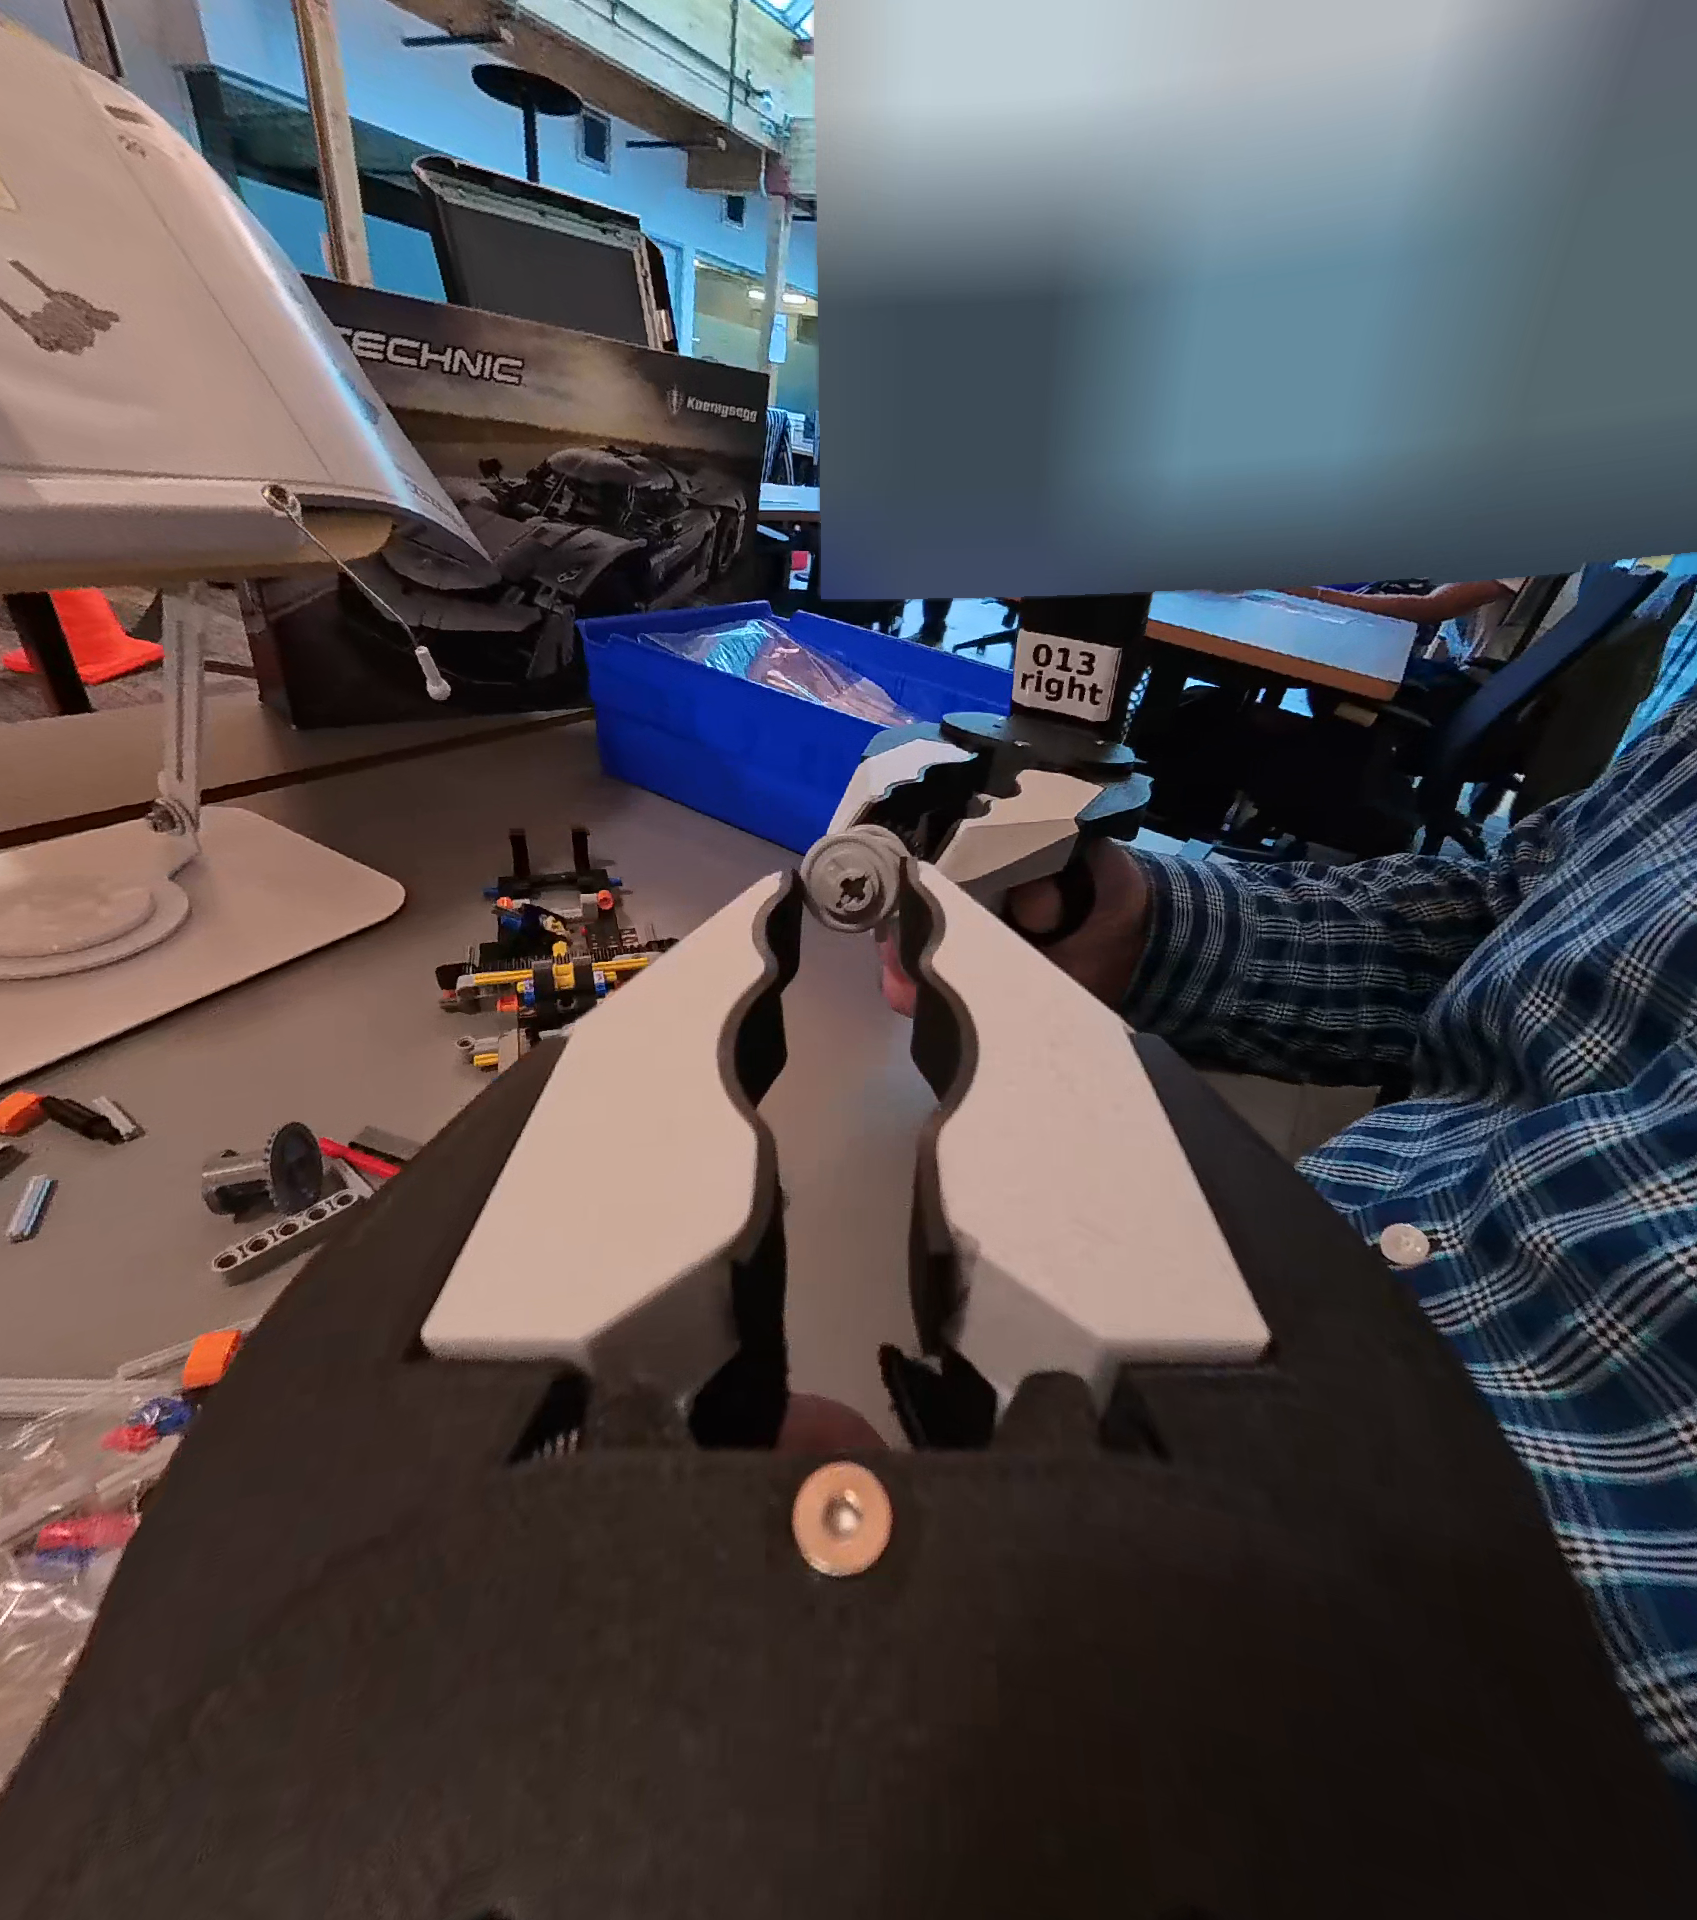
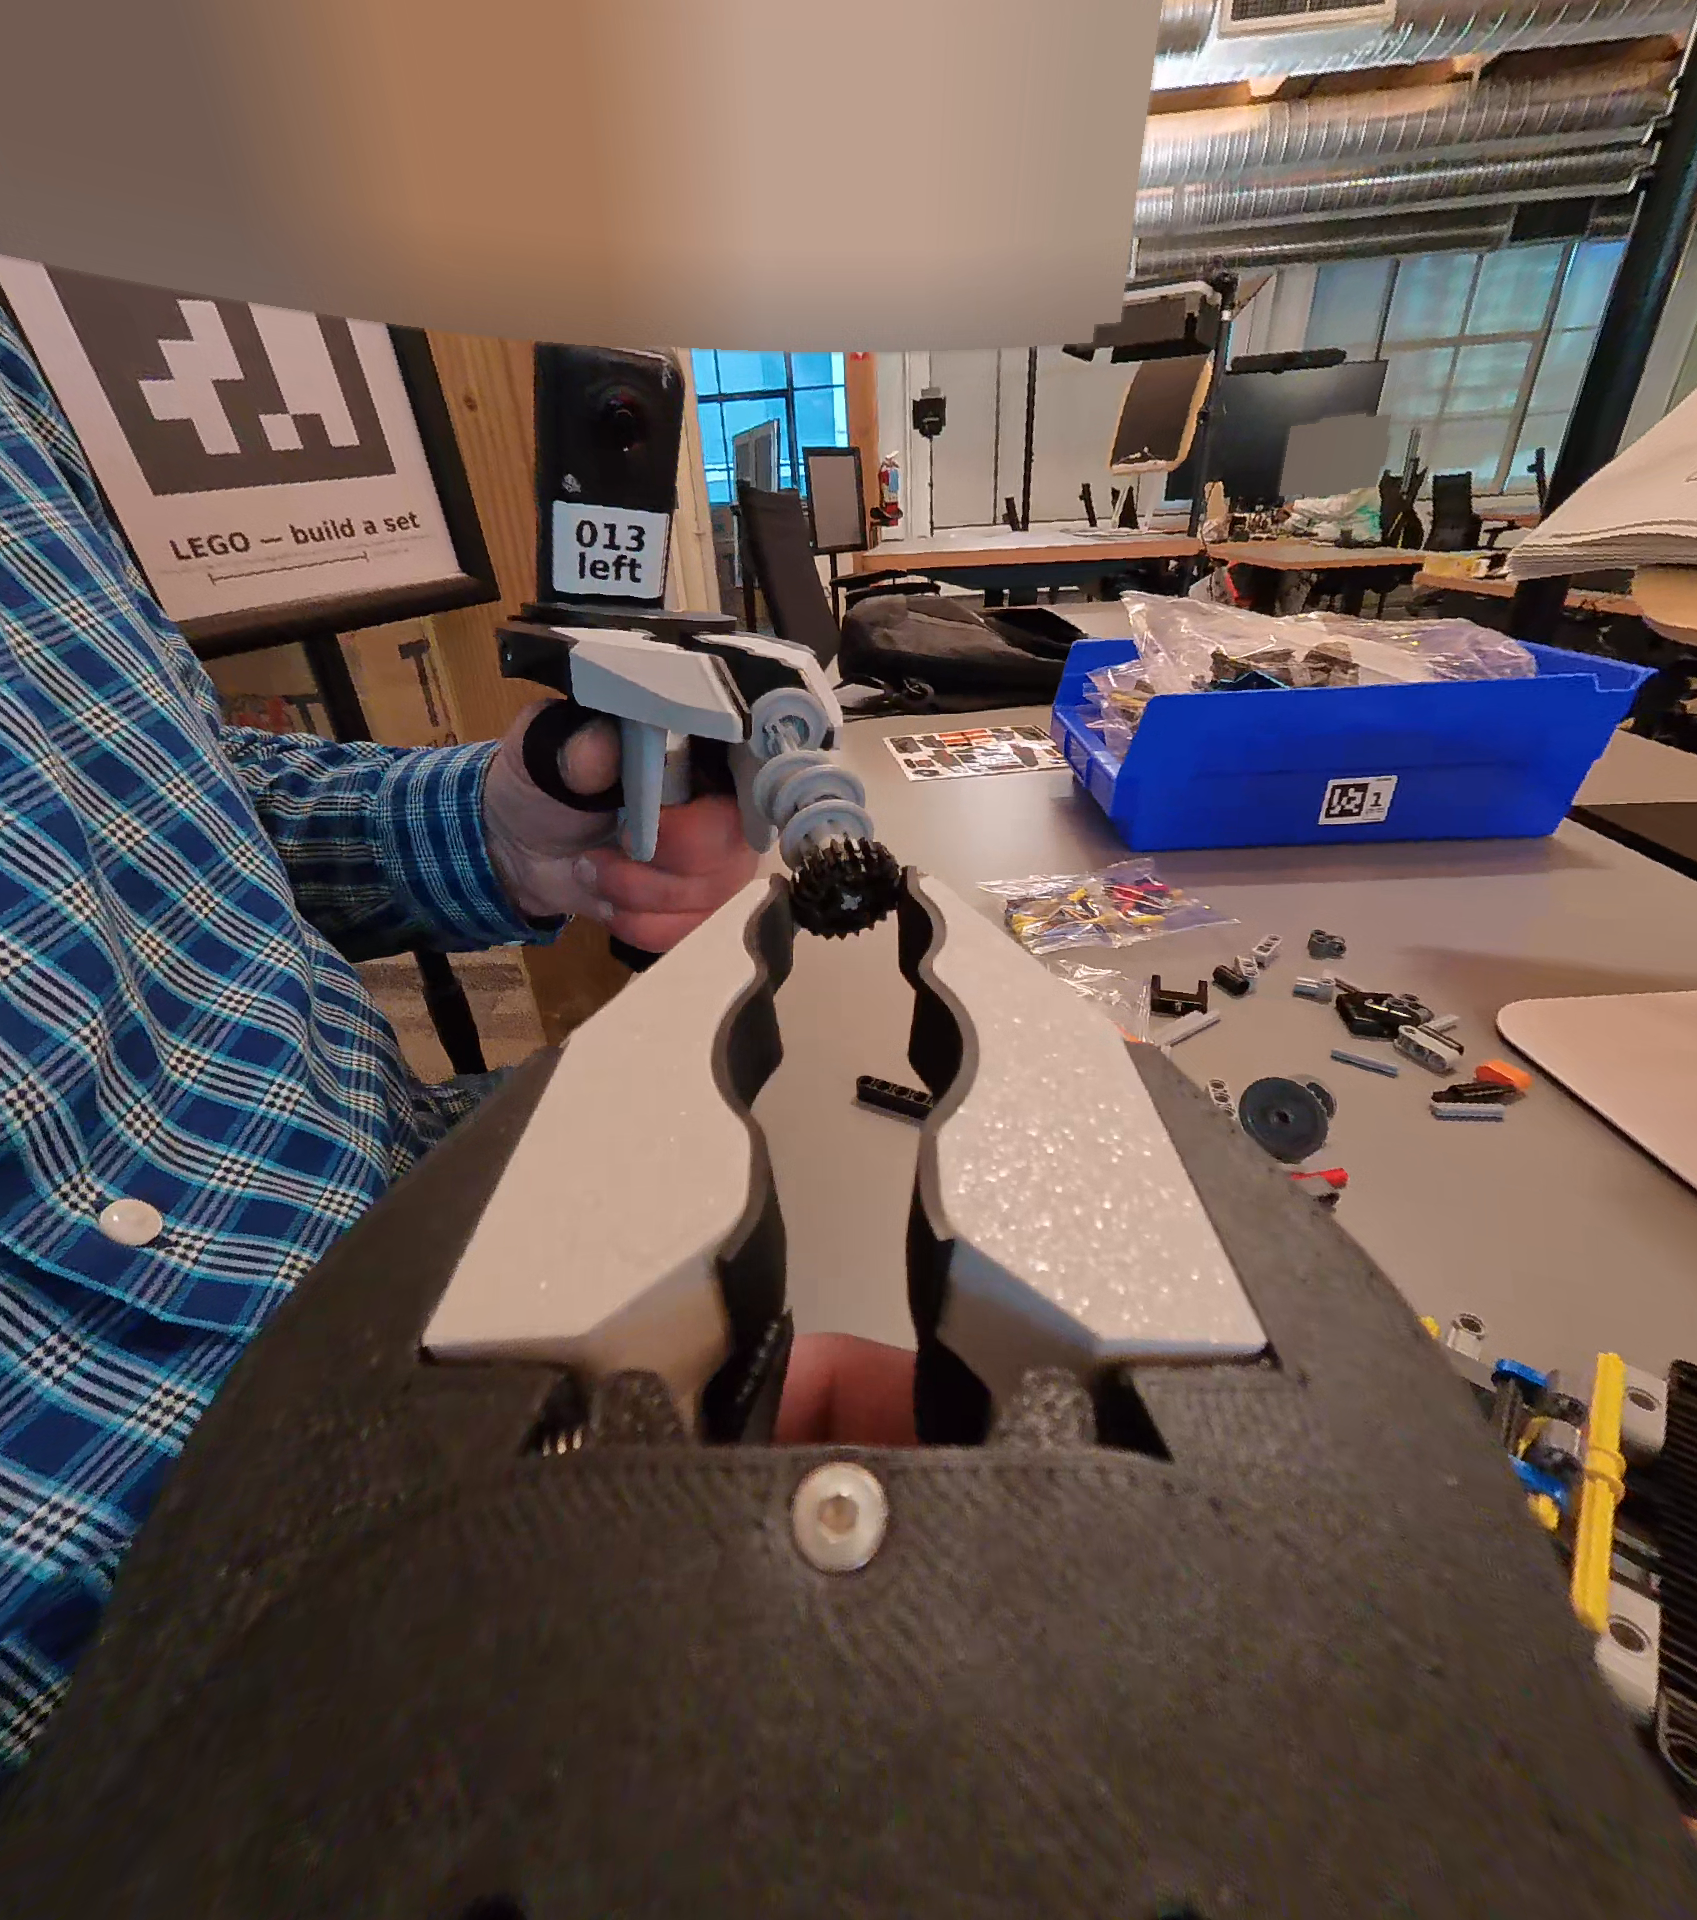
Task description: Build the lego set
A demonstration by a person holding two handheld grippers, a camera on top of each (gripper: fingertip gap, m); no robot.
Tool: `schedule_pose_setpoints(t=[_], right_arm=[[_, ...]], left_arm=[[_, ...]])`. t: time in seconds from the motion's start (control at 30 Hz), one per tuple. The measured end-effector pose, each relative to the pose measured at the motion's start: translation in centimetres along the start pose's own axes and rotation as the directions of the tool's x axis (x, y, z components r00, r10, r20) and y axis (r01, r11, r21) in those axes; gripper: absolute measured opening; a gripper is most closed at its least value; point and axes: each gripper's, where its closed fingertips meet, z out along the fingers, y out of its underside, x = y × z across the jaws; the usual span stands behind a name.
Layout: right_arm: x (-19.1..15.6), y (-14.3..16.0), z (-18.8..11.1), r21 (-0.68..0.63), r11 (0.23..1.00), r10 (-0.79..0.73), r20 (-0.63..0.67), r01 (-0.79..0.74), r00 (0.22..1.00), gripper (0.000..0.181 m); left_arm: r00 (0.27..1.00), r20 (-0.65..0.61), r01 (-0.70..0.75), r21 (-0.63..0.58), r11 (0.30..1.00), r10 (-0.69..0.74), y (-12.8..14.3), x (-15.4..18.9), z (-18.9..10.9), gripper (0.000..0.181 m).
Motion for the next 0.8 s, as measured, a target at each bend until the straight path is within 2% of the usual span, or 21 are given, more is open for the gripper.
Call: schedule_pose_setpoints(t=[0.3,0.37,0.8], right_arm=[[-0.1,0.1,0.0,-0.022,1.0,-0.008,-0.007,0.008,1.0,0.018],[-0.2,0.8,0.2,-0.066,0.997,-0.042,-0.013,0.041,0.999,0.017],[-0.1,0.4,0.0,-0.044,0.999,-0.033,-0.017,0.032,0.999,0.017]], left_arm=[[1.0,0.018,-0.019,-0.014,1.0,0.02,0.7,0.0,-0.1,0.016],[1.0,0.021,-0.014,-0.005,1.0,0.014,0.7,-0.1,-0.1,0.016],[0.999,0.033,-0.013,-0.025,1.0,0.014,1.5,-0.3,0.2,0.016]])
